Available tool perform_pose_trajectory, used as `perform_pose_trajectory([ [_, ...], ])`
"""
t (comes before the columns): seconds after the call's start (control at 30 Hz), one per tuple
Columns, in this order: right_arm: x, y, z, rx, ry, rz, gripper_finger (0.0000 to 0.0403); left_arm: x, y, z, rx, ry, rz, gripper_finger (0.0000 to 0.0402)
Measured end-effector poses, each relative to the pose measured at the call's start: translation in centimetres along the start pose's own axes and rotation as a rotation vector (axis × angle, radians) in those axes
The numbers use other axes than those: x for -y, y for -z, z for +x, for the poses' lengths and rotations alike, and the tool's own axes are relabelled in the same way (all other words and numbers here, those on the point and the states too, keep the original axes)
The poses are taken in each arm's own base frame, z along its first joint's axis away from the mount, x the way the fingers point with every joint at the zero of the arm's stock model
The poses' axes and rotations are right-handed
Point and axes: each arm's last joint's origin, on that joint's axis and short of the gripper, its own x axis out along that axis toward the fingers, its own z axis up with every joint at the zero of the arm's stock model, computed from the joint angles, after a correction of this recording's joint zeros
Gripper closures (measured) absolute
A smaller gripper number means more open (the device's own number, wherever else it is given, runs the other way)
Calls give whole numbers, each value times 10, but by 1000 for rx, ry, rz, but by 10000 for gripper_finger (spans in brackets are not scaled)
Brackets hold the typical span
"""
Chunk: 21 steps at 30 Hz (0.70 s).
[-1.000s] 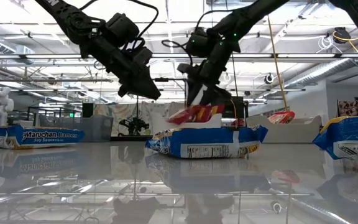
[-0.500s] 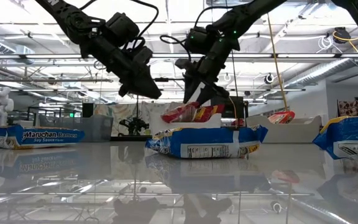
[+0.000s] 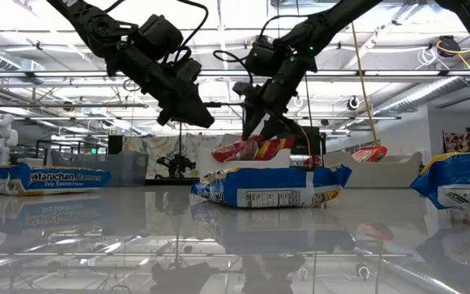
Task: Sort Maruchan noodles
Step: Put the red noodle pack into the white bin
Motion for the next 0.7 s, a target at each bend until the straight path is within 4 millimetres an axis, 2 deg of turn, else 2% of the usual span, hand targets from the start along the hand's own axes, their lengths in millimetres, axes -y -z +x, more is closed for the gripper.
perform_pose_trajectory([
  [0.13,3,5,6,2,25,-39,271,0,0,0,0,0,0,307],
  [0.43,-3,0,6,72,-8,-140,393,0,0,0,0,0,9,307],
  [0.57,-11,-1,-3,134,-5,-203,399,0,0,0,1,-1,9,307],
  [0.7,-22,0,-24,227,82,-244,402,0,0,0,1,-1,9,307],
])
